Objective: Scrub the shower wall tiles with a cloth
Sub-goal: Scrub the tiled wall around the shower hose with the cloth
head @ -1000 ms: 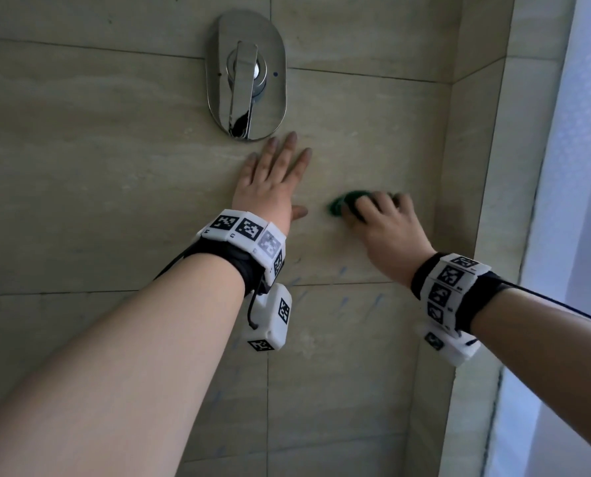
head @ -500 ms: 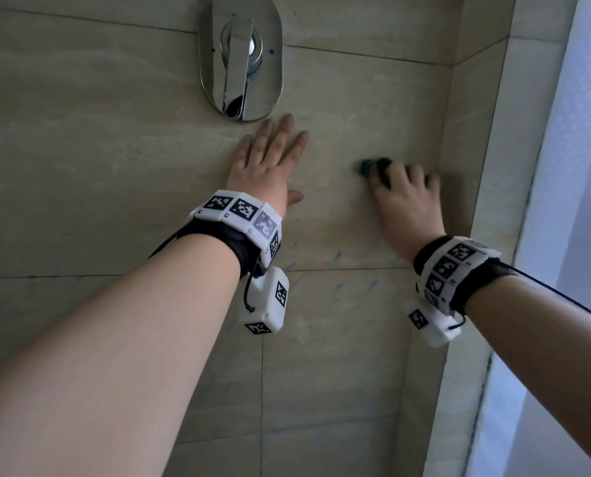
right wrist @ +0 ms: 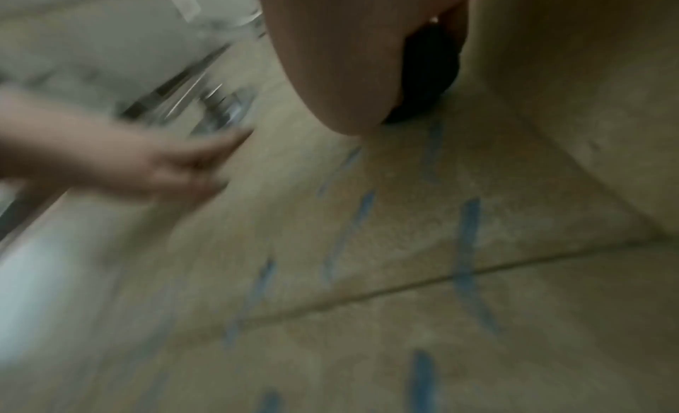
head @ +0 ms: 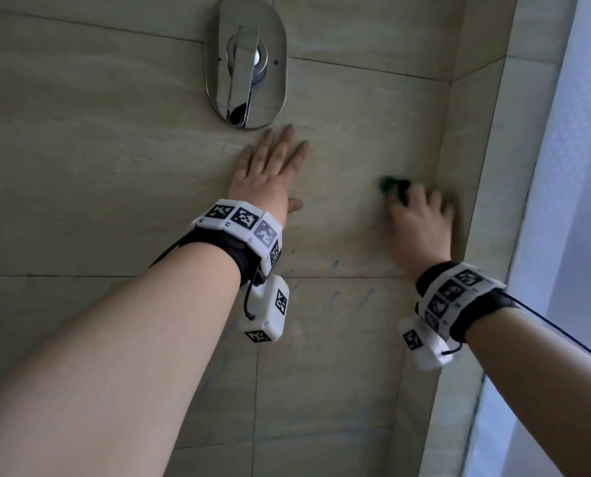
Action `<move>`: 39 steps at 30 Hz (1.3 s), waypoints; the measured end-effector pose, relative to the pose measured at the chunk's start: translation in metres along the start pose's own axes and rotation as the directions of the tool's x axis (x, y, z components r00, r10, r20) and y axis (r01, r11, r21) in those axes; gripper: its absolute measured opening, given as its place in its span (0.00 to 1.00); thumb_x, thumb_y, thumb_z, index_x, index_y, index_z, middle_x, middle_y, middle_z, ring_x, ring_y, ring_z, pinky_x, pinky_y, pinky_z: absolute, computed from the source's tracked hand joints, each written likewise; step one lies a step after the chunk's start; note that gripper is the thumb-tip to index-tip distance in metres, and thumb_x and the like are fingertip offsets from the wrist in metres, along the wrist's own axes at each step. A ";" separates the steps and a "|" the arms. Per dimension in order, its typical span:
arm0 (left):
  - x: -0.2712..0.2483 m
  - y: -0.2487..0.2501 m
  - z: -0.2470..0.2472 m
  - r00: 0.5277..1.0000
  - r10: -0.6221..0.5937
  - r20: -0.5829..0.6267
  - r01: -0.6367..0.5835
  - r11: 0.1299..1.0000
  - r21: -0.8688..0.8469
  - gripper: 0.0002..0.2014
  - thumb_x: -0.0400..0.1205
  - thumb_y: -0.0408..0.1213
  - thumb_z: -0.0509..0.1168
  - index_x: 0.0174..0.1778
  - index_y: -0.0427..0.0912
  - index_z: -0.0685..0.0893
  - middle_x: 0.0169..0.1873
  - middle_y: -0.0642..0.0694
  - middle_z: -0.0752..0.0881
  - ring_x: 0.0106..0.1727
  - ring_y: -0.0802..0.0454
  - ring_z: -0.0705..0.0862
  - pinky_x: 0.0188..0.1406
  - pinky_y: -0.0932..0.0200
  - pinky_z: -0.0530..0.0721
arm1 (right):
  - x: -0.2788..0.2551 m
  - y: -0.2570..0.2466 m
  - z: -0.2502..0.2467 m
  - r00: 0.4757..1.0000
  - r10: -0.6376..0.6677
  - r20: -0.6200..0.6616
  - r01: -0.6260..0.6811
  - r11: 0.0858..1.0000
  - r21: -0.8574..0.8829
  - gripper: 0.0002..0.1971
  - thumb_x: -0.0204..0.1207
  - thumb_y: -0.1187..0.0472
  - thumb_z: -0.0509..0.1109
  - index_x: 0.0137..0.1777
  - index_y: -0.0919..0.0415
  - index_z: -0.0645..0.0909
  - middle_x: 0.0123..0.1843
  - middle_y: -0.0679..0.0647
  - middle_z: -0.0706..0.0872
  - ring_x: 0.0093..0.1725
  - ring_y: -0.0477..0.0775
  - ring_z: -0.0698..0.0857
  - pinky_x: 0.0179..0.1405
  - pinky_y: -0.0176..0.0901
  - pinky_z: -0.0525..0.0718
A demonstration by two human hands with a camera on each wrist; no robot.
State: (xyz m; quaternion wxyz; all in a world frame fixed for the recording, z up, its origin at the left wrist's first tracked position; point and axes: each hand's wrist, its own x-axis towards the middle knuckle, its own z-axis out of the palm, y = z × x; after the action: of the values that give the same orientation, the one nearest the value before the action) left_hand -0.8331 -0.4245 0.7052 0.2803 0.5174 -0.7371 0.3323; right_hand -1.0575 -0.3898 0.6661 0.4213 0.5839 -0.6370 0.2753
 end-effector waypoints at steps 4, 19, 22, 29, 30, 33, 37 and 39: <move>-0.001 0.000 -0.002 1.000 0.009 0.013 -0.008 1.000 -0.026 0.43 0.84 0.51 0.61 0.84 0.53 0.36 0.83 0.49 0.32 0.84 0.46 0.34 0.80 0.48 0.36 | -0.021 -0.019 0.007 0.994 0.050 0.092 -0.057 0.996 0.068 0.25 0.66 0.71 0.66 0.66 0.72 0.77 0.61 0.68 0.74 0.56 0.69 0.72 0.54 0.63 0.73; -0.002 0.002 0.001 1.000 -0.004 0.002 0.004 1.000 -0.023 0.43 0.83 0.51 0.62 0.84 0.54 0.37 0.83 0.50 0.33 0.84 0.46 0.35 0.81 0.48 0.38 | -0.038 -0.028 0.019 1.000 -0.012 0.009 0.011 0.999 0.036 0.18 0.65 0.72 0.57 0.52 0.77 0.82 0.50 0.70 0.77 0.45 0.70 0.76 0.45 0.67 0.77; -0.002 0.001 0.001 1.000 -0.008 -0.003 0.008 1.000 -0.025 0.43 0.83 0.50 0.62 0.84 0.54 0.37 0.83 0.50 0.33 0.84 0.46 0.35 0.81 0.48 0.38 | -0.064 -0.043 0.031 0.926 -0.373 -0.056 0.371 0.928 -0.036 0.21 0.66 0.68 0.51 0.47 0.71 0.85 0.52 0.64 0.71 0.48 0.66 0.72 0.47 0.59 0.70; -0.003 0.000 0.001 1.000 -0.003 0.007 0.003 1.000 -0.010 0.43 0.84 0.52 0.61 0.84 0.54 0.36 0.83 0.50 0.33 0.84 0.46 0.35 0.81 0.49 0.38 | -0.029 -0.007 0.021 0.964 -0.231 -0.130 0.209 0.964 -0.167 0.21 0.68 0.68 0.53 0.52 0.69 0.85 0.52 0.65 0.76 0.50 0.66 0.75 0.51 0.61 0.72; -0.003 0.001 0.001 1.000 -0.003 0.008 0.003 1.000 -0.006 0.43 0.84 0.52 0.61 0.84 0.54 0.36 0.83 0.50 0.32 0.84 0.47 0.34 0.81 0.49 0.37 | -0.021 -0.002 0.017 0.986 -0.109 -0.127 0.092 0.986 -0.137 0.19 0.68 0.71 0.55 0.52 0.73 0.84 0.52 0.68 0.77 0.49 0.68 0.76 0.52 0.64 0.74; -0.002 0.001 0.000 1.000 -0.008 0.012 0.008 1.000 -0.011 0.42 0.84 0.51 0.61 0.84 0.54 0.36 0.83 0.50 0.32 0.84 0.47 0.34 0.81 0.49 0.37 | -0.017 -0.002 0.014 0.992 0.075 -0.098 -0.083 0.994 -0.077 0.16 0.66 0.76 0.57 0.51 0.79 0.81 0.50 0.71 0.78 0.47 0.72 0.79 0.53 0.73 0.75; -0.004 0.002 -0.001 1.000 -0.014 0.012 0.014 1.000 -0.019 0.42 0.84 0.51 0.60 0.84 0.54 0.36 0.83 0.50 0.32 0.84 0.46 0.34 0.81 0.48 0.37 | -0.051 -0.021 0.033 0.999 0.048 -0.022 -0.050 0.996 -0.072 0.18 0.66 0.72 0.50 0.41 0.75 0.83 0.46 0.69 0.79 0.43 0.68 0.76 0.48 0.69 0.79; -0.005 0.003 -0.001 1.000 -0.015 0.009 0.016 1.000 -0.025 0.42 0.84 0.50 0.60 0.84 0.54 0.37 0.83 0.50 0.33 0.84 0.46 0.35 0.81 0.48 0.37 | -0.072 -0.024 0.041 0.998 -0.043 0.039 0.047 0.990 -0.133 0.19 0.66 0.70 0.49 0.37 0.72 0.84 0.44 0.67 0.79 0.43 0.66 0.72 0.48 0.65 0.78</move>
State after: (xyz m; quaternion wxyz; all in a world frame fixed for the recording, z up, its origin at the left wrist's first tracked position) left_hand -0.8344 -0.4200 0.7010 0.2859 0.5210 -0.7385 0.3184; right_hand -1.0454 -0.3917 0.5807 0.4540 0.5735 -0.6483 0.2117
